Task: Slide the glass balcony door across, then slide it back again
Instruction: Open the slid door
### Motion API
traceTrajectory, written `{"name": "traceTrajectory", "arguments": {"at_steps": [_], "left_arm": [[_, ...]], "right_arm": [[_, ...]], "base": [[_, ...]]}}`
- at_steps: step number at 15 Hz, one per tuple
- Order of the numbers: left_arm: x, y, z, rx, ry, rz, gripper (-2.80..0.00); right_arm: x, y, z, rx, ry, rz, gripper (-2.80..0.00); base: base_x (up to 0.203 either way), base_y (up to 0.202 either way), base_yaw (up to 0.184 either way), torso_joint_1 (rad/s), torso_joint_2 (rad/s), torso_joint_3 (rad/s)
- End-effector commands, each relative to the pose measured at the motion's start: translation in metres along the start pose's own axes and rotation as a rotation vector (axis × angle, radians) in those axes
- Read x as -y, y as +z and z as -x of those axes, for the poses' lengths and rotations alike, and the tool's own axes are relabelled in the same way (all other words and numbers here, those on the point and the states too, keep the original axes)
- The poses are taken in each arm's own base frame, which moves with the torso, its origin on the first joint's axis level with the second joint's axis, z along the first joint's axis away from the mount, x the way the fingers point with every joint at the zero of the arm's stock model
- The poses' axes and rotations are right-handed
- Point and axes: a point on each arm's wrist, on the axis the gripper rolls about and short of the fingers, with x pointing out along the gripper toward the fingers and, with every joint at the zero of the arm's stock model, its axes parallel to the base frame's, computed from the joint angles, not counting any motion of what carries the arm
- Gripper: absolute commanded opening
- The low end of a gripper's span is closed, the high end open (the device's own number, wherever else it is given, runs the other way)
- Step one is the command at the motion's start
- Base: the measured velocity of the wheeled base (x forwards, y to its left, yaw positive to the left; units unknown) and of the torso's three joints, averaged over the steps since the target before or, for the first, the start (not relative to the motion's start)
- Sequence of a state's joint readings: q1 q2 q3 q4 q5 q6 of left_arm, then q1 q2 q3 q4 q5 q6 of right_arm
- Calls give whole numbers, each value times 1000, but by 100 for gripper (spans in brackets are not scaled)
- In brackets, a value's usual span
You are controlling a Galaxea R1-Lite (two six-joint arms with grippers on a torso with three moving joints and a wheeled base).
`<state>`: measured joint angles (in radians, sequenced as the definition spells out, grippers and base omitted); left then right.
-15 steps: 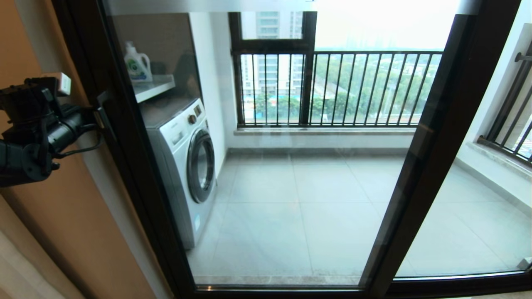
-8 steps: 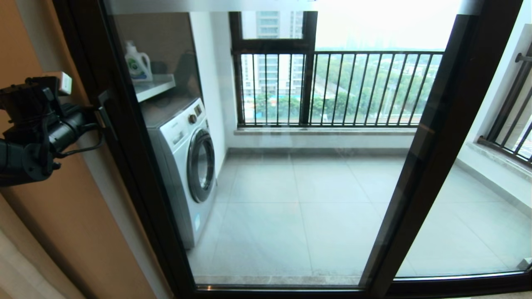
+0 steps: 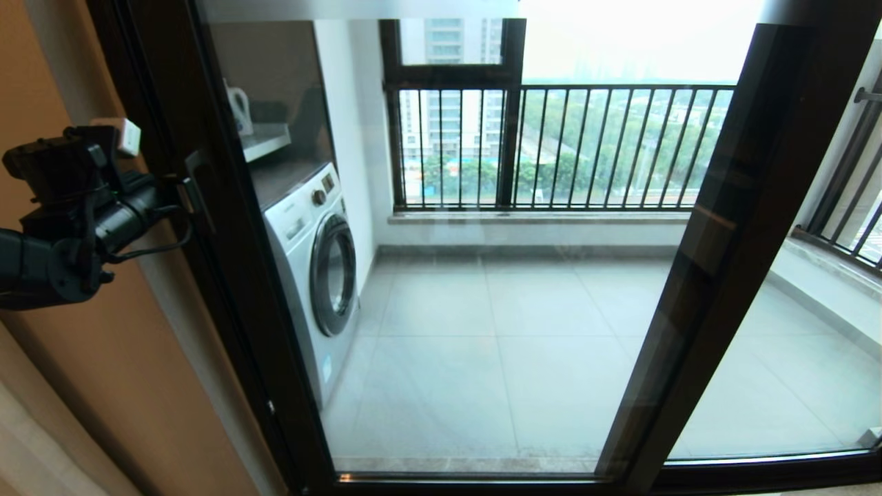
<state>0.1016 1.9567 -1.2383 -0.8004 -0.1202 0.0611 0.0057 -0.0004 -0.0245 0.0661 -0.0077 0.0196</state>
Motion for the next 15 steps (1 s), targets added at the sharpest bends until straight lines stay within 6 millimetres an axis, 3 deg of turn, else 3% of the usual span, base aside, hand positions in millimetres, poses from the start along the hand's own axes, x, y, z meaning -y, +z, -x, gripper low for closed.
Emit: {"name": "traceTrajectory", "arguments": {"at_steps": [1, 15], "left_arm": [[2, 4, 2, 13, 0, -1, -280], [74, 10, 4, 16, -117, 15, -280]], "right_arm": [[0, 0, 0, -2, 0, 0, -280], [0, 0, 0, 0, 0, 0, -280]], "base": [[0, 0, 0, 0, 0, 0], [0, 0, 0, 0, 0, 0]]}}
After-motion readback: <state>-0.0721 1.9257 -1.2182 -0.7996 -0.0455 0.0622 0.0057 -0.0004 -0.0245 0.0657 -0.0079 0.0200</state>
